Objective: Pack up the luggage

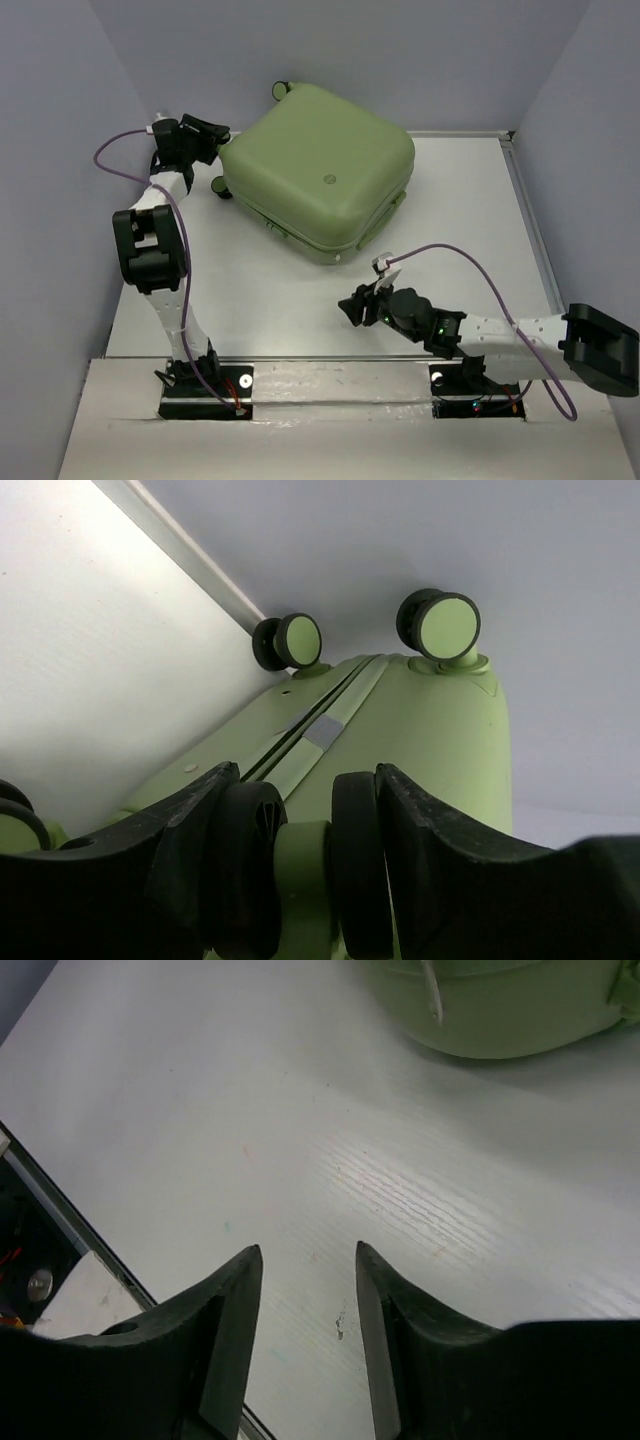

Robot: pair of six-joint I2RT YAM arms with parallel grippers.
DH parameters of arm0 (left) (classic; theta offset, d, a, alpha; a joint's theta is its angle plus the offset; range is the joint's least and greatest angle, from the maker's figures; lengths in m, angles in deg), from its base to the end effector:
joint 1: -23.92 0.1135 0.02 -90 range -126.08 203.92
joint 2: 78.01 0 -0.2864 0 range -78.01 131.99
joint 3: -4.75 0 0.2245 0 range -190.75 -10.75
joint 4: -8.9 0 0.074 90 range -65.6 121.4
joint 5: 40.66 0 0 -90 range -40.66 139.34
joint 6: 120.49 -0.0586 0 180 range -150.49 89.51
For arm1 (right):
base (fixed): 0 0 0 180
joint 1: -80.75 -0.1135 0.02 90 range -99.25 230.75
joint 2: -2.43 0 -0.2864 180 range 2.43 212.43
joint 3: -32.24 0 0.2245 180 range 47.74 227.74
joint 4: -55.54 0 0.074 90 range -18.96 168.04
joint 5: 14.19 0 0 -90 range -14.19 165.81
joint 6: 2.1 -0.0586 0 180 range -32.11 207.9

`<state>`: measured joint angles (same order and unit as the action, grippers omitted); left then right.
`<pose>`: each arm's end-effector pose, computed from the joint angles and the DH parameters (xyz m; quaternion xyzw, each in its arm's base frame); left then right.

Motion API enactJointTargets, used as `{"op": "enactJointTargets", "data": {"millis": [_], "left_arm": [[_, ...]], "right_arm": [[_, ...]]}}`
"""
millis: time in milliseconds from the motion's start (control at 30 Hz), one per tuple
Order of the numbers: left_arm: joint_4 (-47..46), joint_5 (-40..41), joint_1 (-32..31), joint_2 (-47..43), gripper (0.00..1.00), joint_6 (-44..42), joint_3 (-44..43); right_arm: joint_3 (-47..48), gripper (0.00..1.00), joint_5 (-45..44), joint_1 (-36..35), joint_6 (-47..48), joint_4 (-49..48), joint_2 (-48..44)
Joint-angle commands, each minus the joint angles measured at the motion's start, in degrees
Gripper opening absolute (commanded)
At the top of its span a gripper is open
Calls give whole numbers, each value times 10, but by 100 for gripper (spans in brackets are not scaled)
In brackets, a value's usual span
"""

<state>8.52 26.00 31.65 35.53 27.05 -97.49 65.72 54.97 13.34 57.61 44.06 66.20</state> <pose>0.4788 0.0416 0.3079 -0.2988 0.7054 -0.4040 0.4998 0.0996 0.1851 0.2157 -0.1548 0.7917 0.3343 0.4874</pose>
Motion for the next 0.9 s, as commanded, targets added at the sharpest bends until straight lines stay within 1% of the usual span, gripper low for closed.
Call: {"op": "enactJointTargets", "data": {"millis": [0,33,67,100,133,167,200,233,267,300,333,367,400,467,500,533,567,600,633,700,733,833,867], "left_arm": [[-89,-10,-5,-79,6,-13,56],[-101,-3,-5,-94,6,-17,76],[-109,12,-5,-111,6,-20,126],[-117,20,-5,-146,6,-21,153],[-134,27,-5,-163,6,-22,179],[-141,33,-5,-182,6,-23,229],[-144,45,-7,-217,6,-24,253],[-148,53,-8,-234,6,-26,297],[-151,53,-8,-254,6,-26,297],[-151,59,-8,-271,6,-27,339],[-151,59,-10,-311,6,-26,358],[-152,64,-10,-333,6,-27,399],[-151,65,-11,-376,6,-32,420],[-144,67,-10,-421,6,-37,467],[-133,70,-10,-457,6,-44,474],[-101,72,-10,-471,6,-62,476],[-88,72,-10,-484,6,-70,477],[-80,72,-10,-503,6,-77,476],[-68,71,-10,-510,6,-85,474],[-61,57,-10,-518,6,-88,465],[-50,51,-10,-517,6,-90,461],[-37,41,-10,-516,6,-102,453],[-36,41,-11,-515,6,-106,453]], "right_arm": [[21,60,-10,28,3,30,-33],[24,64,-9,36,12,35,-36],[32,68,-5,53,18,41,-41],[36,69,-3,64,23,48,-43],[39,69,4,79,28,57,-46],[40,68,24,123,28,56,-49],[42,65,69,147,29,55,-56],[42,65,86,165,29,55,-59],[42,65,101,180,35,54,-61],[44,65,112,196,47,52,-60],[49,66,119,201,59,50,-57],[52,66,120,209,81,50,-54],[54,66,128,228,94,50,-51],[42,66,135,250,95,39,-58],[30,66,164,266,94,28,-64],[8,66,182,301,90,5,-73],[-3,66,194,317,89,-6,-76],[-13,66,233,335,88,-17,-78],[-19,66,262,367,90,-41,-76],[-22,63,308,374,95,-51,-71],[-21,62,312,374,101,-53,-70],[-21,53,314,374,102,-56,-66],[-22,52,310,374,103,-59,-64]]}}
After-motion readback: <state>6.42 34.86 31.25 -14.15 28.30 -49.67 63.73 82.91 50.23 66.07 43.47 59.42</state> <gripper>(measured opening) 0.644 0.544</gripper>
